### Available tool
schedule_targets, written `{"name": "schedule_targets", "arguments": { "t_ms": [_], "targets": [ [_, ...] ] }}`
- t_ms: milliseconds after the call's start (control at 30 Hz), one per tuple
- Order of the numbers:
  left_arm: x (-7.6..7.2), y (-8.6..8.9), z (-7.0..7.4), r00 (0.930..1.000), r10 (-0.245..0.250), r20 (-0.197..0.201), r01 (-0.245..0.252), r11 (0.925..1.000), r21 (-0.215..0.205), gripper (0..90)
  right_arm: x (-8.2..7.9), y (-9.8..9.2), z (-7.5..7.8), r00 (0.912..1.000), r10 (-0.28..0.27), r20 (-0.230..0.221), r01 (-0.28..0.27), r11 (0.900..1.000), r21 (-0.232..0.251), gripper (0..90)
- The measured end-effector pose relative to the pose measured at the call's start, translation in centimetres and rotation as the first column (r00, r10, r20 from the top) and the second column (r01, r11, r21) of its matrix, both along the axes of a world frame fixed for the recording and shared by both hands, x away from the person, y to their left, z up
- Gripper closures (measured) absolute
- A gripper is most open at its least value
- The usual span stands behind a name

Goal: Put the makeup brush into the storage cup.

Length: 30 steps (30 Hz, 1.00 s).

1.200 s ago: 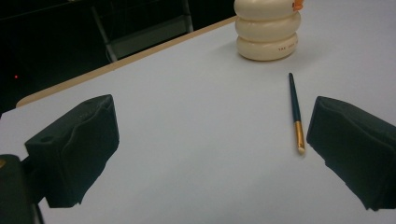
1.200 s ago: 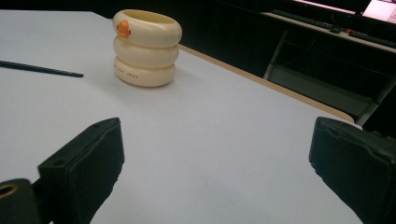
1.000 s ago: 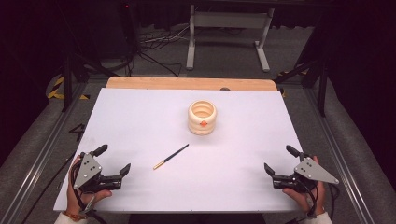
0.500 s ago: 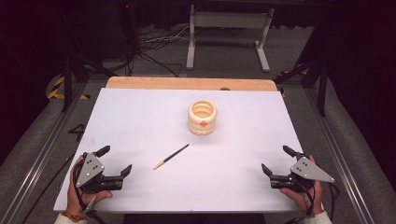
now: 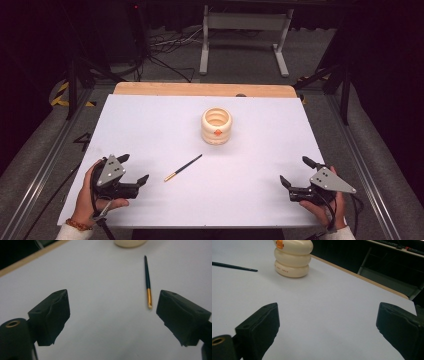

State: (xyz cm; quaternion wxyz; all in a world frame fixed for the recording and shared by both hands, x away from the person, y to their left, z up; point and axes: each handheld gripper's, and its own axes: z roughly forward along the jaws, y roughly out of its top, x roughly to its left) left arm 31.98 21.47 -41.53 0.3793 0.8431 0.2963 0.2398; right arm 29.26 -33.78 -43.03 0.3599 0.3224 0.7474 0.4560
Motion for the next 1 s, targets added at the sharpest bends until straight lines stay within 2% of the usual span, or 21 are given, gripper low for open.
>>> {"name": "schedule_targets", "arguments": {
  "t_ms": [33, 67, 100, 133, 167, 300, 333, 433, 467, 500, 567, 633, 700, 733, 800, 833, 867, 900, 933, 967, 1000],
  "targets": [
    [0.2, -0.4, 0.2, 0.9998, -0.008, -0.015, 0.009, 0.9996, 0.027, 18.4, 0.0, 0.0, 0.0, 1.0000, 0.001, -0.001, -0.001, 1.000, -0.006, 5.7],
    [0.2, -0.4, 0.2, 0.9998, -0.008, -0.015, 0.009, 0.9996, 0.027, 19.1, 0.0, 0.0, 0.0, 1.0000, 0.001, -0.001, -0.001, 1.000, -0.006, 5.7],
    [0.6, -1.1, 0.4, 0.9985, -0.033, -0.044, 0.035, 0.9980, 0.053, 19.1, 0.0, 0.1, 0.0, 1.0000, 0.001, -0.001, -0.001, 1.000, -0.011, 5.8],
    [1.0, -1.5, 0.6, 0.9970, -0.029, -0.072, 0.034, 0.9969, 0.071, 19.5, 0.0, 0.1, 0.0, 1.0000, 0.002, -0.002, -0.002, 1.000, -0.013, 5.8],
    [1.4, -2.0, 0.8, 0.9930, -0.040, -0.111, 0.050, 0.9947, 0.090, 20.1, 0.0, 0.1, -0.1, 1.0000, 0.001, -0.005, -0.001, 1.000, -0.012, 5.8],
    [2.8, -3.7, 1.4, 0.9796, -0.056, -0.193, 0.087, 0.9839, 0.156, 23.3, 0.1, 0.1, -0.2, 0.9998, -0.011, -0.014, 0.010, 1.000, -0.020, 5.9],
    [3.1, -4.3, 1.5, 0.9731, -0.061, -0.222, 0.100, 0.9804, 0.170, 23.8, 0.1, 0.1, -0.2, 0.9998, -0.013, -0.015, 0.013, 1.000, -0.024, 5.9],
    [3.9, -5.5, 1.6, 0.9589, -0.072, -0.274, 0.134, 0.9675, 0.215, 25.0, 0.2, 0.1, -0.2, 0.9997, -0.013, -0.018, 0.012, 1.000, -0.028, 6.0],
    [4.2, -6.0, 1.6, 0.9510, -0.076, -0.300, 0.149, 0.9619, 0.229, 26.8, 0.2, 0.1, -0.2, 0.9997, -0.014, -0.020, 0.014, 1.000, -0.028, 6.0],
    [4.4, -6.3, 1.5, 0.9484, -0.079, -0.307, 0.158, 0.9579, 0.240, 27.0, 0.2, 0.1, -0.2, 0.9996, -0.014, -0.023, 0.013, 1.000, -0.027, 6.0],
    [5.0, -7.2, 1.5, 0.9323, -0.081, -0.352, 0.183, 0.9463, 0.267, 27.8, 0.2, 0.1, -0.2, 0.9996, -0.019, -0.022, 0.018, 0.999, -0.035, 6.0],
    [5.5, -8.0, 1.3, 0.9258, -0.066, -0.372, 0.185, 0.9381, 0.293, 29.7, 0.2, 0.1, -0.2, 0.9996, -0.015, -0.024, 0.014, 0.999, -0.032, 6.0],
    [6.1, -8.8, 1.1, 0.9120, -0.064, -0.405, 0.204, 0.9276, 0.313, 32.7, 0.2, 0.1, -0.3, 0.9995, -0.015, -0.028, 0.014, 0.999, -0.035, 6.1],
    [6.2, -9.1, 1.0, 0.9084, -0.059, -0.414, 0.206, 0.9250, 0.319, 34.9, 0.2, 0.1, -0.3, 0.9995, -0.013, -0.030, 0.012, 0.999, -0.033, 6.0],
    [6.6, -9.8, 0.7, 0.8983, -0.064, -0.435, 0.228, 0.9128, 0.339, 36.8, 0.3, 0.1, -0.3, 0.9994, -0.014, -0.032, 0.013, 0.999, -0.039, 6.0],
    [6.6, -9.9, 0.6, 0.8945, -0.063, -0.443, 0.231, 0.9124, 0.338, 38.2, 0.3, 0.2, -0.3, 0.9994, -0.012, -0.032, 0.011, 0.999, -0.038, 6.0],
    [6.9, -10.4, 0.5, 0.8825, -0.055, -0.467, 0.243, 0.9037, 0.353, 40.4, 0.3, 0.2, -0.3, 0.9994, -0.012, -0.032, 0.011, 0.999, -0.038, 6.0],
    [6.9, -10.4, 0.5, 0.8825, -0.055, -0.467, 0.243, 0.9037, 0.353, 44.0, 0.3, 0.2, -0.3, 0.9994, -0.012, -0.032, 0.011, 0.999, -0.038, 6.0],
    [7.1, -10.7, 0.2, 0.8725, -0.054, -0.486, 0.261, 0.8917, 0.370, 45.6, 0.3, 0.3, -0.3, 0.9994, -0.013, -0.032, 0.011, 0.999, -0.051, 6.0],
    [7.1, -10.7, 0.2, 0.8725, -0.054, -0.486, 0.261, 0.8917, 0.370, 49.5, 0.3, 0.3, -0.3, 0.9994, -0.013, -0.032, 0.011, 0.999, -0.051, 6.0],
    [7.3, -10.9, 0.0, 0.8634, -0.054, -0.502, 0.270, 0.8892, 0.369, 53.8, 0.3, 0.4, -0.4, 0.9994, -0.015, -0.030, 0.013, 0.998, -0.064, 6.0]
  ]
}}
